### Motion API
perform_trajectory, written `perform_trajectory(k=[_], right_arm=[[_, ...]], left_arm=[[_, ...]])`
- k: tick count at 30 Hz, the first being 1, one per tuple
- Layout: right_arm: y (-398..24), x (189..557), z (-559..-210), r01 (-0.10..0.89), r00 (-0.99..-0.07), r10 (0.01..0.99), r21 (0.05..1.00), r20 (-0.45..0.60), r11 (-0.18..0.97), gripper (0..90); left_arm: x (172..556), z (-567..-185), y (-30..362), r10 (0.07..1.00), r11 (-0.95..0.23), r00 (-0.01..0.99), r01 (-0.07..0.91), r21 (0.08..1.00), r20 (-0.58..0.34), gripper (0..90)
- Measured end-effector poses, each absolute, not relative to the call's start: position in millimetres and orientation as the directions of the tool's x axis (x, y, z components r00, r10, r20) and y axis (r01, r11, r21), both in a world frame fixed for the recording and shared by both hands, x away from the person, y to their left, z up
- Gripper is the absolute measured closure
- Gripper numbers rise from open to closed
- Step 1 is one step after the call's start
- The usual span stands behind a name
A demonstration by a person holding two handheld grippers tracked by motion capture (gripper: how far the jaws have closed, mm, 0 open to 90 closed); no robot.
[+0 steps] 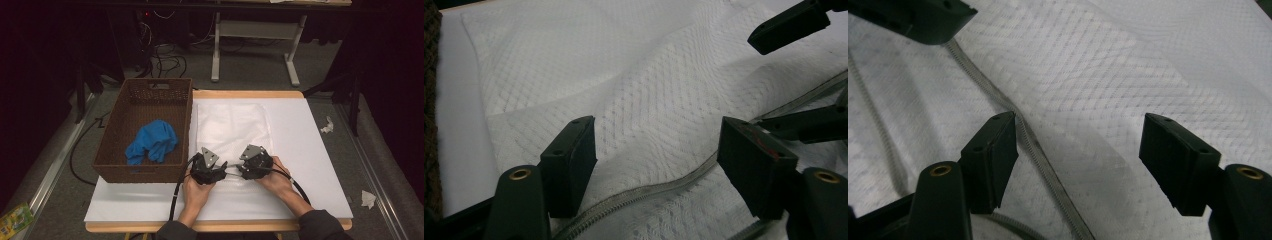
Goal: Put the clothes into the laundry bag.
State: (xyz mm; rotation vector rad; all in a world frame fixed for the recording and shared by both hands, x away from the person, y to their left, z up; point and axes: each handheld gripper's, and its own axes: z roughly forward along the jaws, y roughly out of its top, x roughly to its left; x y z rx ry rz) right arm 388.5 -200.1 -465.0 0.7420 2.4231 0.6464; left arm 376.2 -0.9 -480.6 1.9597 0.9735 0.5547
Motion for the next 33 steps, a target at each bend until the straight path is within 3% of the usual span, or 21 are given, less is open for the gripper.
perform_trajectory(k=[5,6,21,33], right_arm=[[-199.9,390.6,-462.8,0.377,-0.723,0.604,0.543,-0.334,0.751,39.0],[-199.9,392.6,-462.9,0.373,-0.733,0.598,0.544,-0.324,0.752,45.9],[-202.2,407.4,-463.6,0.401,-0.782,0.589,0.560,-0.203,0.725,74.9],[-201.4,411.0,-464.3,0.388,-0.789,0.578,0.561,-0.208,0.731,88.6]], left_arm=[[376.1,-480.5,-0.9,0.801,-0.330,0.598,0.421,0.845,0.015,32.1],[376.0,-480.6,-0.7,0.800,-0.330,0.600,0.419,0.846,0.015,32.1],[376.2,-481.0,-1.2,0.799,-0.330,0.601,0.420,0.846,0.013,32.1],[376.3,-480.9,-1.1,0.799,-0.330,0.601,0.424,0.844,0.010,31.8]])
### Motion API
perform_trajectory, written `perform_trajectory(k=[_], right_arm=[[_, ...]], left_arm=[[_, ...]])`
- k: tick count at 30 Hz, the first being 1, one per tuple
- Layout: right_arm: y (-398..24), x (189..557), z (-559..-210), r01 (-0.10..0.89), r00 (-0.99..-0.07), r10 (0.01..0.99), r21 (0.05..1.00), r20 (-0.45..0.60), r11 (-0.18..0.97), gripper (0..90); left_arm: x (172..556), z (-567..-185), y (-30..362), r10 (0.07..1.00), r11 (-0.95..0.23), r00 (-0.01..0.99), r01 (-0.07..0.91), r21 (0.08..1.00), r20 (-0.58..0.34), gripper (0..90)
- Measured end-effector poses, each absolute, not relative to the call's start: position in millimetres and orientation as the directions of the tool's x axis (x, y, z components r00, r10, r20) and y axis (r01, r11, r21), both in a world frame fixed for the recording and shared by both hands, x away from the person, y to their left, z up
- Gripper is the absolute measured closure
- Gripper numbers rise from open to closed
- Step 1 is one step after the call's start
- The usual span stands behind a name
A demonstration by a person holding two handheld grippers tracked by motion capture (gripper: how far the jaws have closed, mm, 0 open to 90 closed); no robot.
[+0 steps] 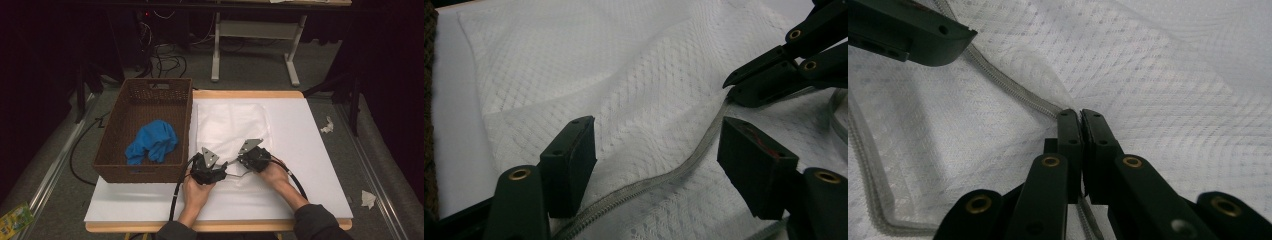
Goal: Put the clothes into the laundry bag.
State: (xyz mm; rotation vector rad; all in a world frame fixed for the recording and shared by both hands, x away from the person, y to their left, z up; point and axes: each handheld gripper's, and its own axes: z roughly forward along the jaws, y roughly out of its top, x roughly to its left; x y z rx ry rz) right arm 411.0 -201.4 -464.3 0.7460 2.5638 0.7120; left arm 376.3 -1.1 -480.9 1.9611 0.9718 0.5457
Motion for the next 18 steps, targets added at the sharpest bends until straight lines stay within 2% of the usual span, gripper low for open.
perform_trajectory(k=[18], right_arm=[[-212.0,413.7,-458.0,0.426,-0.760,0.636,0.638,-0.132,0.642,89.3]], left_arm=[[375.1,-481.2,-2.9,0.797,-0.344,0.603,0.415,0.842,0.028,29.7]])
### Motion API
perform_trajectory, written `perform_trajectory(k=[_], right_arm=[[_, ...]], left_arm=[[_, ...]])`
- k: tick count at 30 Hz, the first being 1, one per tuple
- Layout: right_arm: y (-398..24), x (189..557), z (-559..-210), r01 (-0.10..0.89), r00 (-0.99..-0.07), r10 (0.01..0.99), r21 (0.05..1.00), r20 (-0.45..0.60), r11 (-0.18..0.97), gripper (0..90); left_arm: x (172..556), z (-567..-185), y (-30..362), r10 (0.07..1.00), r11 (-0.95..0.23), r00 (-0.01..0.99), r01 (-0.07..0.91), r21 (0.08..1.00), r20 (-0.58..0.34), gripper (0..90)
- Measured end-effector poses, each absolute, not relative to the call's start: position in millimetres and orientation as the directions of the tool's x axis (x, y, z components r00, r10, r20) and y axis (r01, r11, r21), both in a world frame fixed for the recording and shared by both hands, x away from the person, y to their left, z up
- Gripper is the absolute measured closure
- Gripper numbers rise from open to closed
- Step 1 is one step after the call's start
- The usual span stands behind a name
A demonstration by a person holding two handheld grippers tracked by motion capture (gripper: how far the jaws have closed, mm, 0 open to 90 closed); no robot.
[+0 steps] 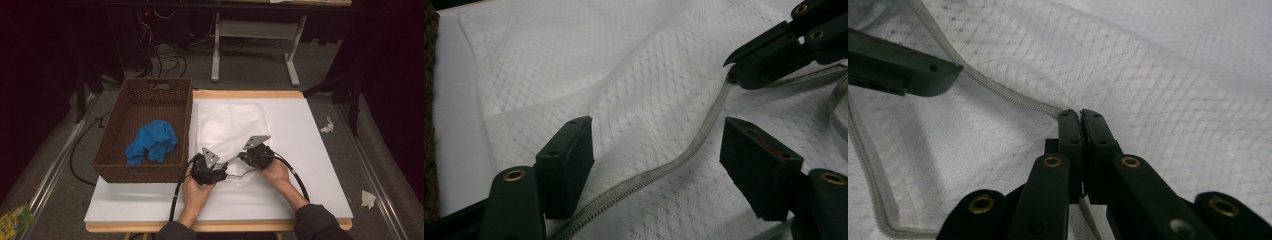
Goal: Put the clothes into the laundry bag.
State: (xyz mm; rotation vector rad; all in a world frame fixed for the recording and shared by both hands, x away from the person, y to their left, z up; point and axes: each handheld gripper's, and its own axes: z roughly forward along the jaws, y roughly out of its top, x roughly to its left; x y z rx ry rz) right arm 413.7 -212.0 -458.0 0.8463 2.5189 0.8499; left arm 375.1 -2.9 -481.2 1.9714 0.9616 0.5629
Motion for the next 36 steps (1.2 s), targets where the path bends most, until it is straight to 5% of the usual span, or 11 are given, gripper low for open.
perform_trajectory(k=[36], right_arm=[[-229.8,405.3,-419.8,0.378,-0.744,0.659,0.745,-0.108,0.549,89.4]], left_arm=[[376.2,-481.6,-5.1,0.810,-0.358,0.585,0.434,0.827,0.043,26.1]])
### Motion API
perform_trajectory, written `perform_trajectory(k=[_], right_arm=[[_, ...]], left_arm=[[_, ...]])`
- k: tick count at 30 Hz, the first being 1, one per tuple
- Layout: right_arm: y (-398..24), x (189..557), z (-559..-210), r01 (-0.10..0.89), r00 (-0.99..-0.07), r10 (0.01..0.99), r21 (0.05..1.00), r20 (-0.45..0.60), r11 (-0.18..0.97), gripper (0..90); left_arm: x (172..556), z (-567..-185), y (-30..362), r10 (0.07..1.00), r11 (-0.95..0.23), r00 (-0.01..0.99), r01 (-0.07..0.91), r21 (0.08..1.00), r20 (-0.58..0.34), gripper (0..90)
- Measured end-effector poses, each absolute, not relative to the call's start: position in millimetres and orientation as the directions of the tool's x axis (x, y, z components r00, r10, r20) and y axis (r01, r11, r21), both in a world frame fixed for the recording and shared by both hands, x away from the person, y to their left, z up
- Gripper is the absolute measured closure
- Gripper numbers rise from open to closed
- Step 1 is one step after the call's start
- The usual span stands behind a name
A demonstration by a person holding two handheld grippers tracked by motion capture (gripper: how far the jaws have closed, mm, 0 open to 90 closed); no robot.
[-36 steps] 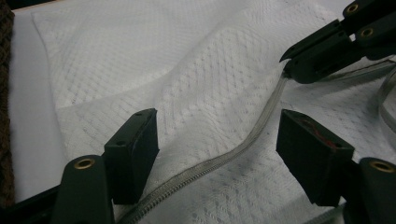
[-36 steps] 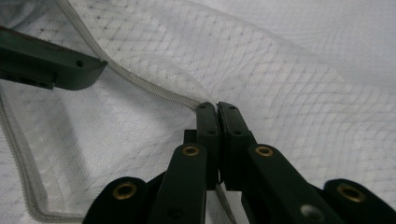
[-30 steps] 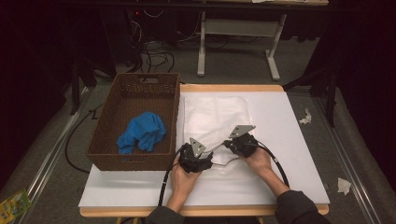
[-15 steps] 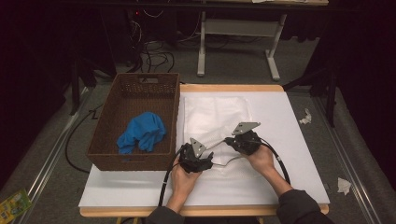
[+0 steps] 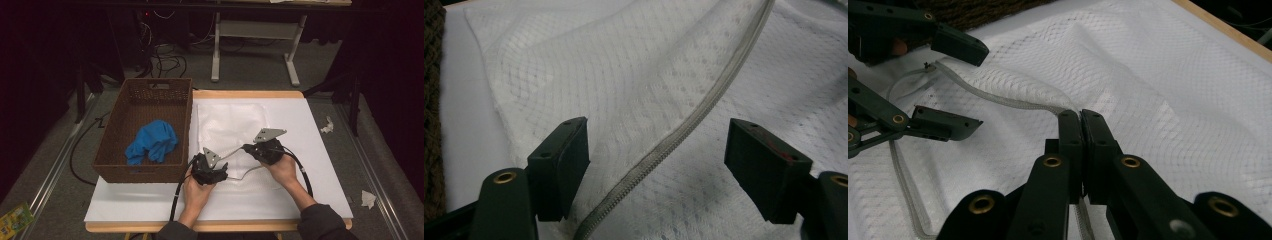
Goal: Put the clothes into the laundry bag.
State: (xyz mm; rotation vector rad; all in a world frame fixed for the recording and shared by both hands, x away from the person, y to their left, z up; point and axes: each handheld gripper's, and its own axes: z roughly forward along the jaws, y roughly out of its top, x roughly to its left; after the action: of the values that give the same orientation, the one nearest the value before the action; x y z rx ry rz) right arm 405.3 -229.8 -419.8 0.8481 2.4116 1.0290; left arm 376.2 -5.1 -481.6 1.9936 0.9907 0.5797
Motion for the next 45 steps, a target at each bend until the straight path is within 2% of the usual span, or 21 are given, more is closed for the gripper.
perform_trajectory(k=[19,45], right_arm=[[-233.9,405.8,-404.7,0.382,-0.740,0.667,0.766,-0.082,0.517,89.4],[-236.0,407.9,-369.9,0.346,-0.739,0.666,0.792,-0.102,0.504,89.4]], left_arm=[[377.1,-482.7,-9.0,0.812,-0.384,0.580,0.442,0.811,0.068,26.5],[379.2,-483.4,-11.0,0.815,-0.398,0.574,0.462,0.793,0.074,27.4]])
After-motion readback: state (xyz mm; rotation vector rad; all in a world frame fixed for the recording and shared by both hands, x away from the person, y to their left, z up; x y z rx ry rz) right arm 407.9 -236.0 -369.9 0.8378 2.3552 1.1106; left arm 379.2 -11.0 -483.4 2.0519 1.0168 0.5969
